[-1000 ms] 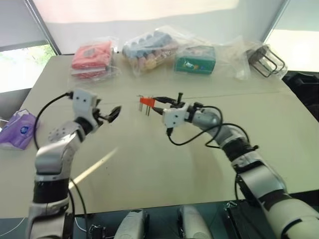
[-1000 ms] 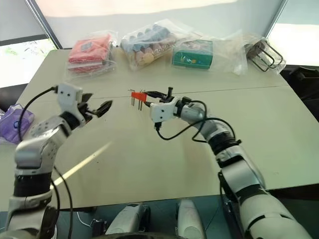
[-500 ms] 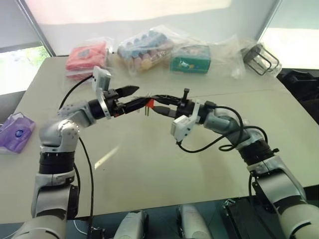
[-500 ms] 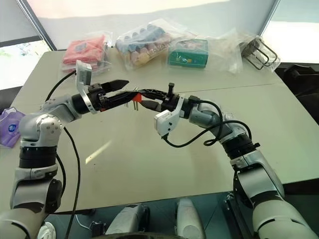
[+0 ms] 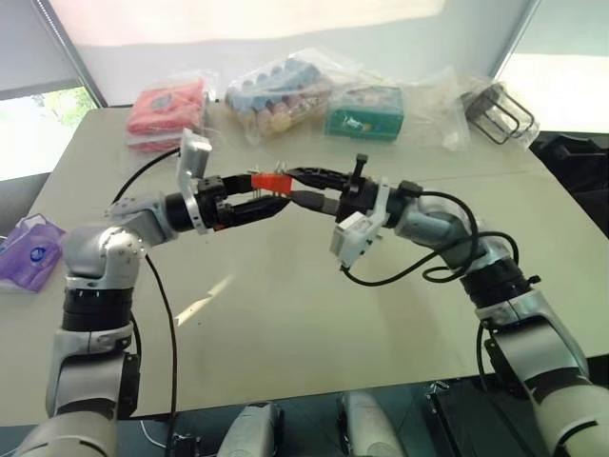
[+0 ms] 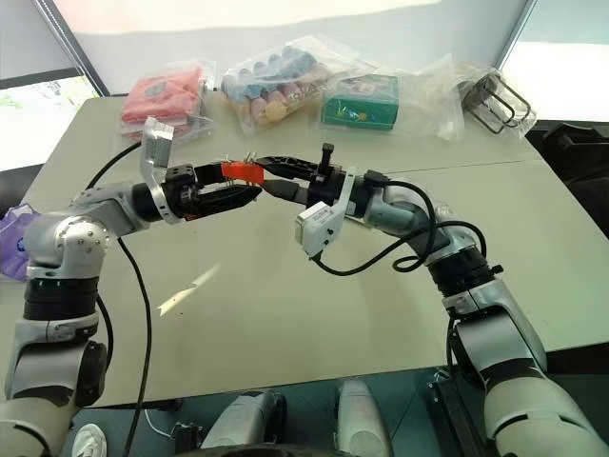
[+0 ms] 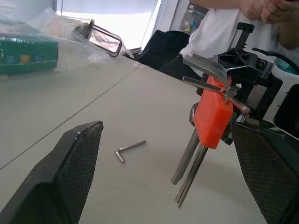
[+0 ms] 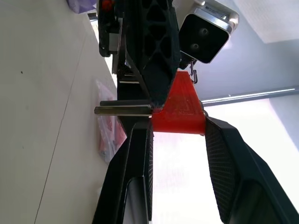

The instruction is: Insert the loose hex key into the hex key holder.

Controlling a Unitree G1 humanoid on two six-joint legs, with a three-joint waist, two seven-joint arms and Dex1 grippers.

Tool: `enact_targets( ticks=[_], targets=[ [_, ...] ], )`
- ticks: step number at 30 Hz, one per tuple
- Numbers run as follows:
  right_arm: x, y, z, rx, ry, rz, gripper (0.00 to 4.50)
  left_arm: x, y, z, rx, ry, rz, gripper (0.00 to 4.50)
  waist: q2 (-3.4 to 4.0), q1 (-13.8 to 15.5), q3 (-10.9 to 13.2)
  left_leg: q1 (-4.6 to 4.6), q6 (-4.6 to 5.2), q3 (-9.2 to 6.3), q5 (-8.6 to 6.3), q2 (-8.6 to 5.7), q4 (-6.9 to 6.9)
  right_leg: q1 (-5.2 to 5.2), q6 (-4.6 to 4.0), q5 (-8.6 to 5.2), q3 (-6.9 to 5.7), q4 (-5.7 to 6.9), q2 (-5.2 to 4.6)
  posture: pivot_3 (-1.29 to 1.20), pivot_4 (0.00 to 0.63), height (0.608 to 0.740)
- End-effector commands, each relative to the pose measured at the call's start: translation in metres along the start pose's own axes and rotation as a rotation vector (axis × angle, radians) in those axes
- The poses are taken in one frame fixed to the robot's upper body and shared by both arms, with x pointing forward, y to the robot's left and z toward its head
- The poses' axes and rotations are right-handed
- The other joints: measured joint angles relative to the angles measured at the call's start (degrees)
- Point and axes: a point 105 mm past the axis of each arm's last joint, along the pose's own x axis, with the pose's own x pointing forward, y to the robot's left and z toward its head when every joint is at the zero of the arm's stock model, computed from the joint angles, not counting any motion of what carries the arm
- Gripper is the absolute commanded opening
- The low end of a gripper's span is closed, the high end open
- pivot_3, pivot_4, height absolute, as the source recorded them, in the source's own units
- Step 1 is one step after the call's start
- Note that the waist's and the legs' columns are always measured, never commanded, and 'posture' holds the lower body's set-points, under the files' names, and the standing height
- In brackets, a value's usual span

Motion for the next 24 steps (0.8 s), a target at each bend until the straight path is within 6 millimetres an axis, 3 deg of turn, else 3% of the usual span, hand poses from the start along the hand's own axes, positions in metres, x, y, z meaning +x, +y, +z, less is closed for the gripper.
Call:
enact_targets(
  ticks=[1,2,5,12,24],
  targets=[
    [-0.003,-0.015,-0.001,-0.041,-0.014,-0.031,1.00,-0.001,-0.007,0.021,0.054,-0.042,-0.028,4.50,0.00,0.0,0.0,0.00,0.00,0.00,0.00,0.00,0.00,0.00,0.00,0.00,0.00,0.00,0.00,0.00,0.150,0.740],
    [-0.003,-0.014,-0.001,-0.040,-0.014,-0.026,1.00,-0.002,-0.007,0.022,0.054,-0.044,-0.030,4.50,0.00,0.0,0.0,0.00,0.00,0.00,0.00,0.00,0.00,0.01,0.00,0.00,0.00,0.00,0.00,0.00,0.150,0.740],
    [-0.005,-0.011,-0.001,-0.039,-0.014,-0.012,1.00,-0.002,-0.007,0.023,0.054,-0.047,-0.032,3.64,0.00,0.0,0.0,0.00,0.00,0.00,0.00,0.00,0.00,0.00,0.00,0.00,0.00,0.00,0.00,0.00,0.150,0.740],
    [-0.006,-0.011,-0.002,-0.047,-0.011,0.002,1.00,0.000,-0.006,0.020,0.039,-0.046,-0.040,0.06,-0.01,0.0,0.0,0.00,0.00,0.01,0.00,0.00,0.00,0.00,0.00,0.00,0.00,0.00,0.00,0.00,0.150,0.740],
    [-0.006,-0.014,-0.002,-0.025,0.004,-0.001,1.00,0.009,-0.008,0.011,0.025,-0.026,-0.063,0.02,-0.01,-0.1,0.0,0.00,0.00,0.01,0.00,0.00,0.00,0.00,0.00,0.00,0.01,0.00,0.01,0.00,0.150,0.740]
  ],
)
